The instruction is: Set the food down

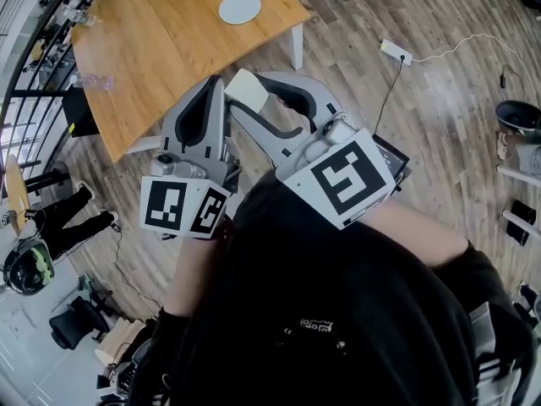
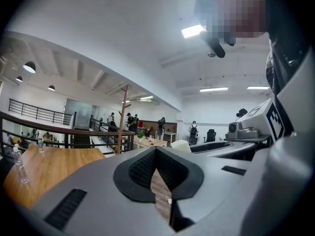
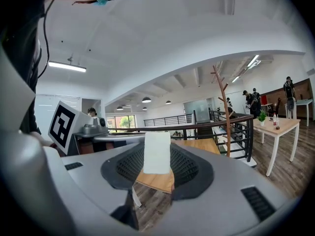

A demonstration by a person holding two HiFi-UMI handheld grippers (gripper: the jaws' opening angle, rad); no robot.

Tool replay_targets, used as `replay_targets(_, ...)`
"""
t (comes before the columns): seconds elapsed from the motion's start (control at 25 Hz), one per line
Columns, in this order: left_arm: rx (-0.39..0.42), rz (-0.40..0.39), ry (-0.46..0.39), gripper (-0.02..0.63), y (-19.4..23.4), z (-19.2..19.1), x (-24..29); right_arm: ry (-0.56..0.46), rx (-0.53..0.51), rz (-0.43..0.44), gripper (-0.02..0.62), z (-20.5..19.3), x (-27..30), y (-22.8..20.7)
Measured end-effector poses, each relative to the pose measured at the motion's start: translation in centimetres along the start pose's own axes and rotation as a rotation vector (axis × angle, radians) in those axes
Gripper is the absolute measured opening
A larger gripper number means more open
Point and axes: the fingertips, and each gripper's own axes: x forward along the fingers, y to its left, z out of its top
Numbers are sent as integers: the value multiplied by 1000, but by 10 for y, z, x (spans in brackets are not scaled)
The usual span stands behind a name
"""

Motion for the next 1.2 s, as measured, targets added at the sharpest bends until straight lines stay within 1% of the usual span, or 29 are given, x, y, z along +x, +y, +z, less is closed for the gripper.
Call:
replay_targets(0.28,-6,-24,-9,3,39,-1,-10,13,-18,-14,167,-1,38,16)
replay_targets(0.44,-16,-18,-20,3,58,-2,-24,25,-36,-4,167,-2,55,31)
replay_targets(0.72,-38,55,-38,3,101,-15,-54,81,-75,61,167,-15,94,64)
replay_targets(0.84,-22,76,-44,3,116,-16,-61,93,-90,78,167,-16,108,72)
replay_targets(0.92,-14,88,-42,3,123,-19,-62,108,-95,86,167,-19,115,74)
replay_targets(1.08,-44,117,-42,3,133,-24,-60,139,-106,111,167,-24,125,72)
replay_targets(1.2,-42,138,-42,3,139,-22,-52,131,-95,130,167,-21,132,64)
